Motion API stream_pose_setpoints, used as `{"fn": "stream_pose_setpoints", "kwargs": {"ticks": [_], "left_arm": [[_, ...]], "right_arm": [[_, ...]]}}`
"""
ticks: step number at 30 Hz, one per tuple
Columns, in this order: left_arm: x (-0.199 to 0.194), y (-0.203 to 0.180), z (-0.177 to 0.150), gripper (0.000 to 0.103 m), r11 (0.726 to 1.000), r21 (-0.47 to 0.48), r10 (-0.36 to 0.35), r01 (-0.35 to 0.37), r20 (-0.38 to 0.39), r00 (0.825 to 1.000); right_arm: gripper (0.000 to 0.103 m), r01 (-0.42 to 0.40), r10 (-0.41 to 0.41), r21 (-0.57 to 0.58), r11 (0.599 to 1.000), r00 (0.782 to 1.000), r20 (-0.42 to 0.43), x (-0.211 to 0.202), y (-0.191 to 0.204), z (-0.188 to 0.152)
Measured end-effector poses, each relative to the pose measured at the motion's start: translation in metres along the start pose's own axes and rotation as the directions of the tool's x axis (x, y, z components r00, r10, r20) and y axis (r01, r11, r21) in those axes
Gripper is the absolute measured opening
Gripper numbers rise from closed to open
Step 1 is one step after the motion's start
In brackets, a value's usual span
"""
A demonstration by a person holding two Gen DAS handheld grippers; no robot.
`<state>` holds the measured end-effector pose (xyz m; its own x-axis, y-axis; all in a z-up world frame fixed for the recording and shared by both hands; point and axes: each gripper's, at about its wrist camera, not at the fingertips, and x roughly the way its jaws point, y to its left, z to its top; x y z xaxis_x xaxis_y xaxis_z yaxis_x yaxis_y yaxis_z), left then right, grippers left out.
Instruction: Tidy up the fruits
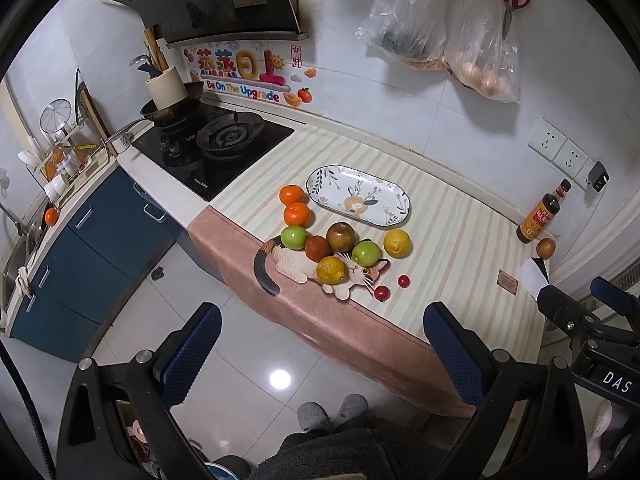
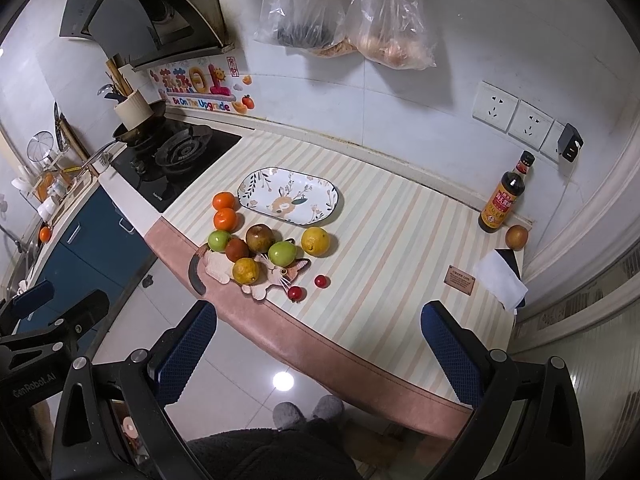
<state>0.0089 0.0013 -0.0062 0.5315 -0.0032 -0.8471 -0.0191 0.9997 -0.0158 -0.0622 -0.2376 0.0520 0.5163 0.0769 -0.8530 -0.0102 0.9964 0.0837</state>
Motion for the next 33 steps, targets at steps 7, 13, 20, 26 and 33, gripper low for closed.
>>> {"fn": "stream_pose_setpoints", "kwargs": {"ticks": [7, 13, 20, 26, 33], "left_arm": [[0.0002, 0.0001, 0.0005, 0.103, 1.0, -0.002, 0.0, 0.0, 0.001, 1.0], [0.0001, -0.0002, 0.0021, 0.103, 1.0, 0.0, 0.0, 0.0, 0.002, 1.0], [0.0001, -0.0004, 0.0025, 0.103, 1.0, 0.001, 0.0, 0.0, 0.003, 1.0], [0.0001, -0.0006, 0.0022, 0.103, 1.0, 0.0, 0.0, 0.0, 0.003, 1.0], [0.0002, -0.0006, 0.0018, 0.103, 1.0, 0.0, 0.001, -0.001, 0.004, 1.0]], "right_arm": [[0.103, 0.001, -0.001, -0.001, 1.0, 1.0, 0.002, 0.0007, -0.0006, 0.0001], [0.103, 0.001, -0.001, 0.0, 1.0, 1.0, 0.002, 0.0, 0.0006, 0.0003], [0.103, 0.0, 0.0, 0.0, 1.0, 1.0, 0.003, 0.0004, -0.0005, 0.0007], [0.103, 0.001, -0.001, 0.0, 1.0, 1.0, 0.003, 0.0, 0.0001, -0.0001], [0.103, 0.0, 0.0, 0.0, 1.0, 1.0, 0.003, -0.0001, 0.0006, -0.0024]]}}
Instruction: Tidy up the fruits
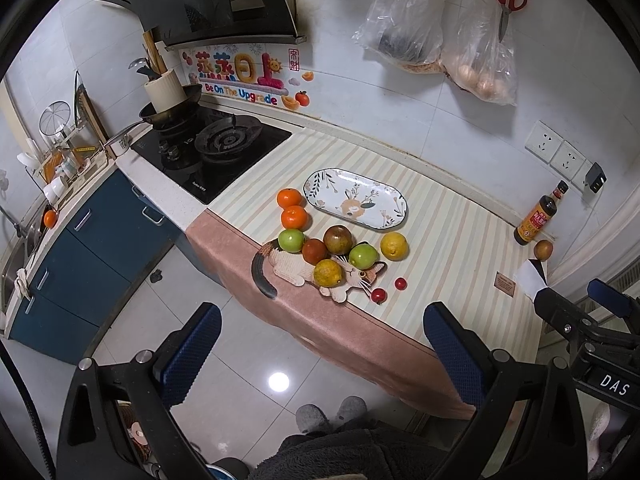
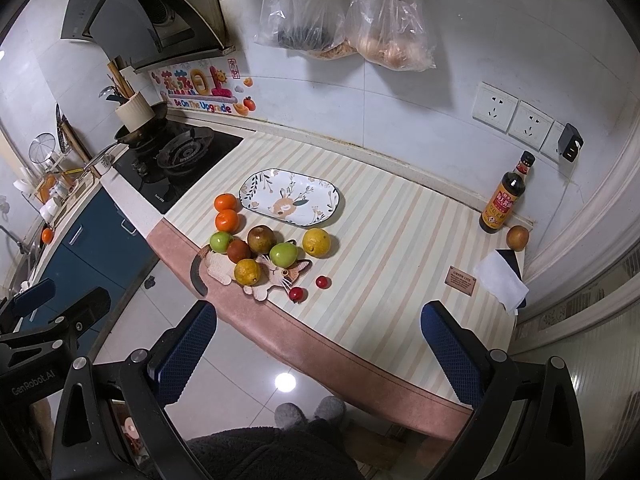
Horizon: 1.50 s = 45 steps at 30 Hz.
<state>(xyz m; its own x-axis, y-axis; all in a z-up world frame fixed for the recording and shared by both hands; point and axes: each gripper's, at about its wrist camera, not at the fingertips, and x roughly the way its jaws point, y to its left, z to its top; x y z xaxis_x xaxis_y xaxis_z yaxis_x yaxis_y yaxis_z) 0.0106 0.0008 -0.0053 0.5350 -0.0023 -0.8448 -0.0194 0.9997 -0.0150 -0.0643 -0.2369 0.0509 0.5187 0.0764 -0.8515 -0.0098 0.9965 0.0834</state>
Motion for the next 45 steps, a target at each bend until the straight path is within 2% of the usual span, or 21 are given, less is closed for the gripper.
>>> {"fn": "stream_pose_setpoints", "kwargs": {"ticks": [23, 27, 31, 34, 38, 41, 42, 45], "left_arm": [[0.002, -0.001, 0.009, 0.103, 1.0, -0.002, 0.002, -0.002, 0.014, 1.0], [0.013, -0.006, 0.025, 0.103, 0.997, -0.016, 0.072, -0.071, 0.064, 0.995], [0.051, -0.002, 0.035, 0.103, 0.975, -0.024, 0.224, -0.223, 0.088, 0.971], [0.09, 0.008, 0.043, 0.103, 0.958, -0.043, 0.284, -0.282, 0.035, 0.958], [0.147, 0.025, 0.045, 0.103, 0.963, -0.081, 0.246, -0.256, -0.115, 0.962], [0.189, 0.032, 0.043, 0.102, 0.974, -0.105, 0.175, -0.203, -0.225, 0.958], [0.204, 0.035, 0.042, 0.102, 0.978, -0.125, 0.131, -0.168, -0.262, 0.956], [0.246, 0.039, 0.032, 0.095, 0.979, -0.173, 0.037, -0.106, -0.358, 0.933]], "right_arm": [[0.103, -0.017, 0.017, 0.026, 1.0, 1.0, 0.01, -0.005, -0.005, 0.008], [0.103, -0.059, 0.059, 0.087, 0.994, 0.998, 0.008, 0.013, -0.021, 0.009], [0.103, -0.099, 0.103, 0.134, 0.986, 0.994, -0.028, 0.058, -0.037, 0.012], [0.103, -0.113, 0.124, 0.144, 0.983, 0.99, -0.068, 0.097, -0.043, 0.014], [0.103, -0.121, 0.138, 0.141, 0.983, 0.984, -0.115, 0.152, -0.045, 0.017], [0.103, -0.122, 0.148, 0.159, 0.98, 0.976, -0.162, 0.199, -0.045, 0.02], [0.103, -0.123, 0.15, 0.162, 0.979, 0.974, -0.167, 0.21, -0.046, 0.02], [0.103, -0.119, 0.153, 0.172, 0.978, 0.968, -0.2, 0.25, -0.04, 0.026]]}}
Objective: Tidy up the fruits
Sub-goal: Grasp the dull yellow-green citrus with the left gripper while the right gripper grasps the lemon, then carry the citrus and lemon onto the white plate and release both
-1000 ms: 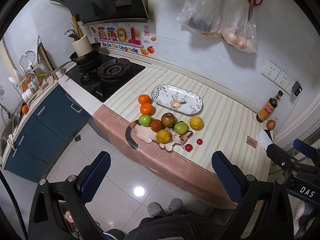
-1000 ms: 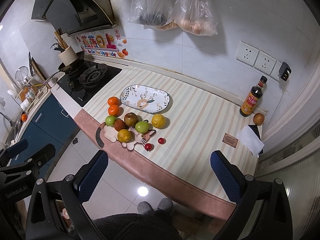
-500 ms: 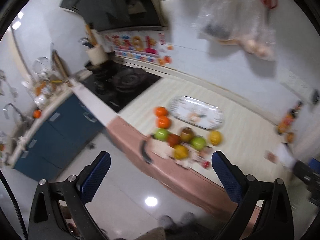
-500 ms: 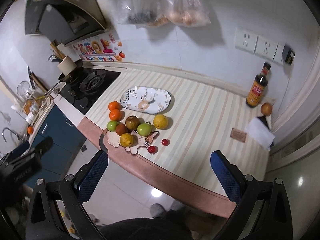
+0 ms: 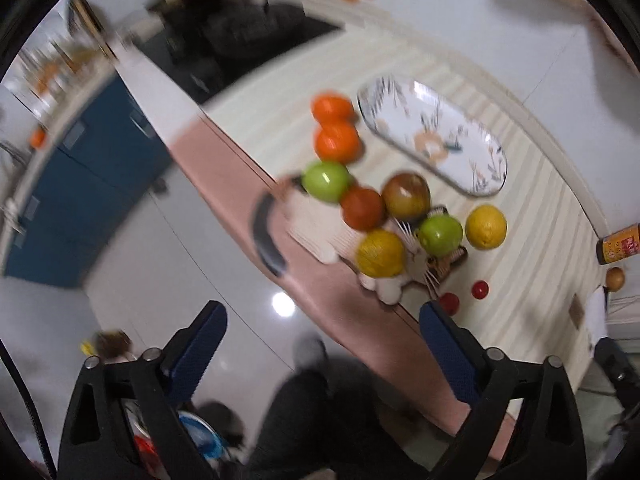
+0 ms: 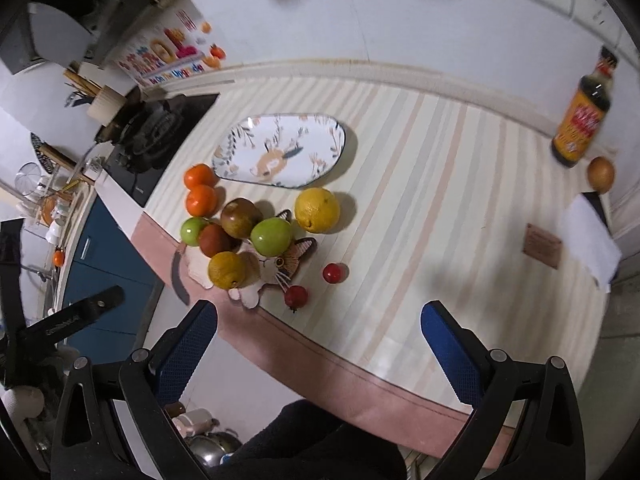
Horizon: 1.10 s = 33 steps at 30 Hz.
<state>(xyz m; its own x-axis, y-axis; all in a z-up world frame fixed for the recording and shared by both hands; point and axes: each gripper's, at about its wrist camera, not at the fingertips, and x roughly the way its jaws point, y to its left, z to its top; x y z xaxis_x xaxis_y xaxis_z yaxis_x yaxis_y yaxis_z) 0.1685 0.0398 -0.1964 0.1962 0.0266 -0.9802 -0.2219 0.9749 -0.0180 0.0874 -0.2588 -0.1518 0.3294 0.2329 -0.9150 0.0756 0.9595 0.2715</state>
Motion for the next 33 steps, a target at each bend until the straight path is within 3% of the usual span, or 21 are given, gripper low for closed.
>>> {"fn": "stream_pose_setpoints", "kwargs": {"ticks": [2, 7, 11, 15, 20, 24, 25, 27, 33], "left_arm": [[0.031, -0.003, 0.009, 0.088, 0.999, -0.012, -0.051, 0.05, -0.077, 0.996], [0.105, -0.018, 0.03, 0.087, 0.987, -0.019, -0.159, 0.159, -0.227, 0.961], [0.145, -0.026, 0.041, 0.073, 0.979, -0.01, -0.198, 0.205, -0.304, 0.932], [0.165, -0.034, 0.043, 0.071, 0.97, 0.012, -0.226, 0.243, -0.327, 0.918], [0.171, -0.048, 0.037, 0.057, 0.963, 0.073, -0.224, 0.26, -0.325, 0.919], [0.17, -0.058, 0.029, 0.056, 0.961, 0.1, -0.215, 0.256, -0.307, 0.927], [0.169, -0.06, 0.026, 0.056, 0.961, 0.108, -0.211, 0.253, -0.301, 0.93], [0.17, -0.068, 0.02, 0.056, 0.963, 0.113, -0.203, 0.244, -0.29, 0.935], [0.161, -0.079, 0.003, 0.056, 0.975, 0.125, -0.144, 0.183, -0.272, 0.951]], "right_arm": [[0.103, 0.012, -0.011, 0.01, 1.0, 1.0, -0.029, 0.028, 0.003, 0.01], [0.102, 0.05, -0.046, 0.046, 0.998, 0.997, -0.067, 0.073, 0.008, 0.033], [0.101, 0.076, -0.064, 0.108, 0.991, 0.992, -0.112, 0.112, 0.007, 0.051], [0.096, 0.07, -0.043, 0.169, 0.983, 0.986, -0.158, 0.147, 0.004, 0.069], [0.084, 0.041, 0.01, 0.24, 0.97, 0.978, -0.208, 0.189, -0.002, 0.09], [0.078, 0.018, 0.048, 0.244, 0.97, 0.965, -0.259, 0.222, -0.001, 0.102], [0.07, 0.011, 0.057, 0.241, 0.97, 0.96, -0.274, 0.229, 0.0, 0.103], [0.067, 0.002, 0.068, 0.234, 0.972, 0.955, -0.29, 0.24, 0.001, 0.105], [0.066, 0.068, -0.013, 0.147, 0.987, 0.938, -0.346, 0.232, 0.001, 0.093]]}}
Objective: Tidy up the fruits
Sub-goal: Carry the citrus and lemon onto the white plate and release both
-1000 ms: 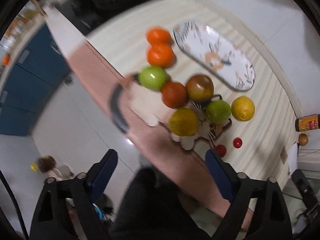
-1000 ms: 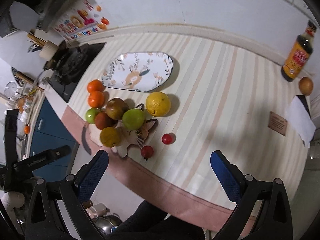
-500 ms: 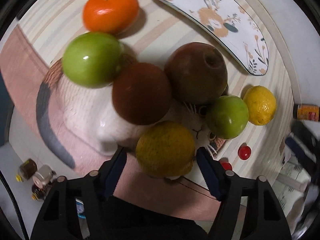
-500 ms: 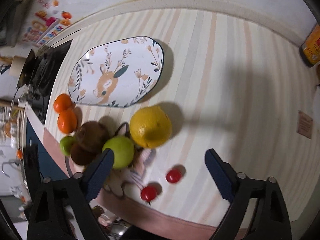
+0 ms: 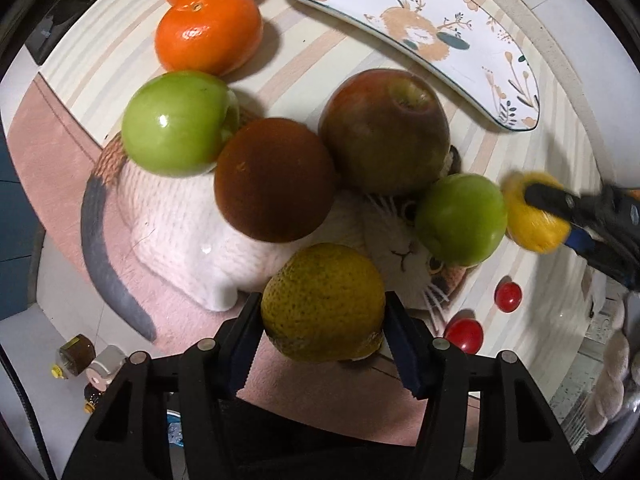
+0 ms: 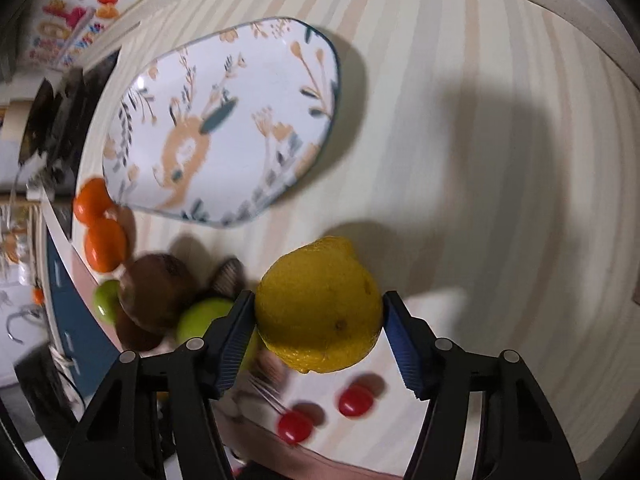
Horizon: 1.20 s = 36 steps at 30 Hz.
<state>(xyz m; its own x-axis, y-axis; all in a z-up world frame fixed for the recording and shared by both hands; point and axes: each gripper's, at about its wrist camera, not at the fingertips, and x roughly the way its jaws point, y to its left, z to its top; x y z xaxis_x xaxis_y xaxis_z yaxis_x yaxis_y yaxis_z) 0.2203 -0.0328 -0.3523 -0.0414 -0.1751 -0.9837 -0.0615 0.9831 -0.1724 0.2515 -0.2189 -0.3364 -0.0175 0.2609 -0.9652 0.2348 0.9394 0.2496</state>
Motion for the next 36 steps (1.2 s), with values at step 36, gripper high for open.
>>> {"fn": "stream_pose_setpoints", "kwargs": {"ticks": [36], "left_arm": [[-0.105, -0.053, 0.206, 0.056, 0.981, 0.169, -0.105, 0.092, 0.071, 0.992]], "right_arm": [[0.066, -0.07, 0.079, -0.048, 0.996, 0.974, 0.214, -0.054, 0.032, 0.097]]}}
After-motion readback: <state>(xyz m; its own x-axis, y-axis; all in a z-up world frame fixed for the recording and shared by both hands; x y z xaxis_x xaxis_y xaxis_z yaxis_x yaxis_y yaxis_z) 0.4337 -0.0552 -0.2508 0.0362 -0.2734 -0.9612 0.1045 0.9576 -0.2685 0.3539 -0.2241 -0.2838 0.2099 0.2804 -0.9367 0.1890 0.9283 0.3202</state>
